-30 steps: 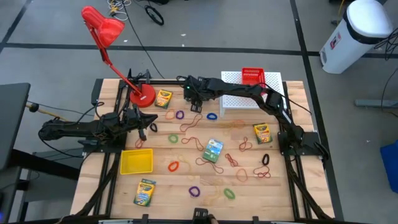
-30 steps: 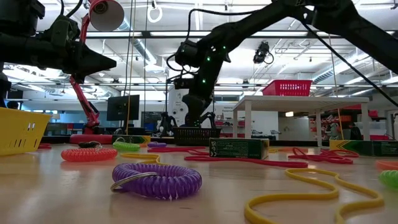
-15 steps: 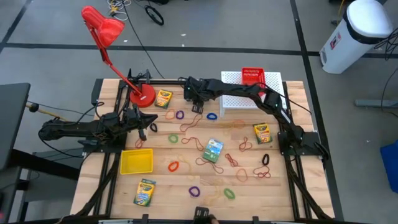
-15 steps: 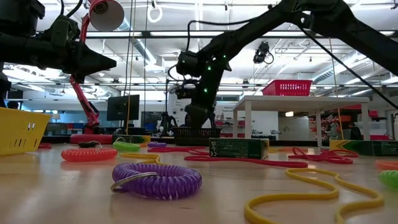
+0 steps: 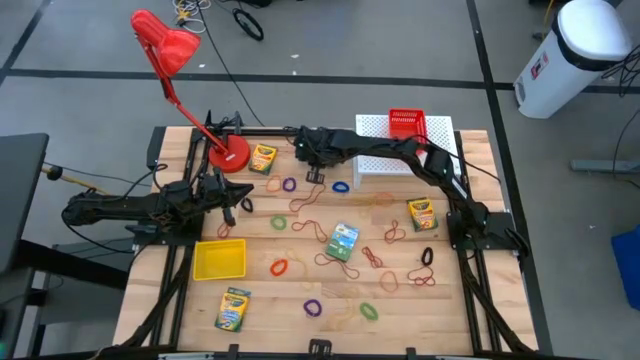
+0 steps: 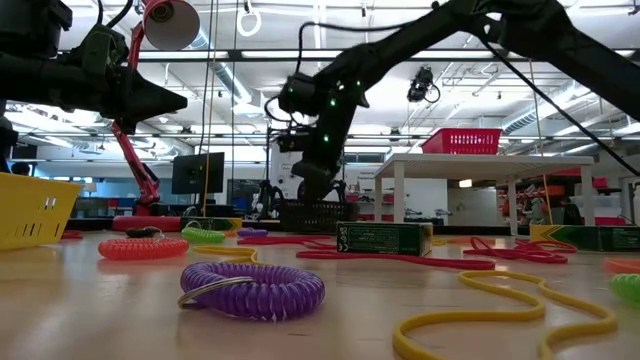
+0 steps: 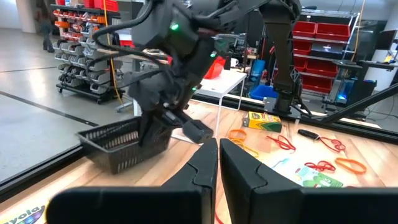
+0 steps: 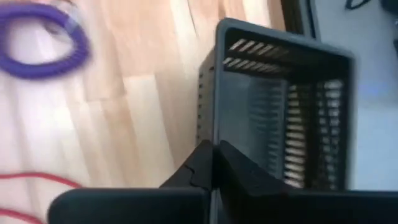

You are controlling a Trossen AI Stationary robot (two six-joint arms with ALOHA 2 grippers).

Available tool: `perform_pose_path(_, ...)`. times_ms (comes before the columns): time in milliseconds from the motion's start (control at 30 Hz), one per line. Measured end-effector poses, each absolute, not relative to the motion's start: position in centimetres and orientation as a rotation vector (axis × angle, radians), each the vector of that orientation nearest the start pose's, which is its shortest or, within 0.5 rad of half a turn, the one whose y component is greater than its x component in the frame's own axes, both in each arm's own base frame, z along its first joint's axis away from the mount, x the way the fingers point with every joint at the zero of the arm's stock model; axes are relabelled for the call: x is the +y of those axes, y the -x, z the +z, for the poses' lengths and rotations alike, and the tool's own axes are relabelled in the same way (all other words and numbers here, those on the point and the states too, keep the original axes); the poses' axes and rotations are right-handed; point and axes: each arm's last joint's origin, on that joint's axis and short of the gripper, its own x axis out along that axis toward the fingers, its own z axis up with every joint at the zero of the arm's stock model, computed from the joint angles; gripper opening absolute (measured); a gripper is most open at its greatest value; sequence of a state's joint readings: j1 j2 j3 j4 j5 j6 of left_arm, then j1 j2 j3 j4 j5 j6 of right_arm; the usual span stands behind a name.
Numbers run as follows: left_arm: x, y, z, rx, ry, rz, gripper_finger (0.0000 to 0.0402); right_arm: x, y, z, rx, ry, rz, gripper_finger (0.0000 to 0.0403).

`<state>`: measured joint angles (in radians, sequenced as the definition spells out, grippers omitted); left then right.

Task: Pick & Place Office Desk Supplies
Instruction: Put the black basket on the shelf

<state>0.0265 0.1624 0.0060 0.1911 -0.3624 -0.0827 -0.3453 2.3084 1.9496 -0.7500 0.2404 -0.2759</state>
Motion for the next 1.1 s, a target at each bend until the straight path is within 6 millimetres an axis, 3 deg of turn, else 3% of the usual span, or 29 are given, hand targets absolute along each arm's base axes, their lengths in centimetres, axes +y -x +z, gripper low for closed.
perform_pose_path(200,1.3,-10.5,17.1,-0.050,0.088,0.387,0.0026,-12.8,-45.9,23.1,1.107,0.168,-0.357,0.0021)
perform_pose_path(367,1.3,-10.5,17.1,-0.051,0.088,0.387,0.0026,-7.0,-44.5,27.8,1.052,0.098,-0.314,0.0011)
perform_pose_path(467,1.3,-10.5,17.1,-0.051,0.088,0.387,0.0026,-3.4,-43.1,29.5,1.078,-0.005,-0.308,0.0013)
perform_pose_path(633,1.3,-10.5,17.1,-0.054,0.088,0.387,0.0026,2.5,-40.5,29.9,1.221,-0.206,-0.375,0.0015)
perform_pose_path(800,1.3,-10.5,17.1,-0.057,0.089,0.387,0.0026,6.8,-37.9,29.8,1.336,-0.384,-0.592,0.0012)
perform_pose_path(967,1.3,-10.5,17.2,-0.061,0.090,0.387,0.0026,8.7,-36.1,29.7,1.344,-0.520,-0.846,0.0011)
perform_pose_path(1100,1.3,-10.5,17.2,-0.063,0.090,0.387,0.0026,8.9,-35.6,28.3,1.318,-0.572,-0.931,0.0011)
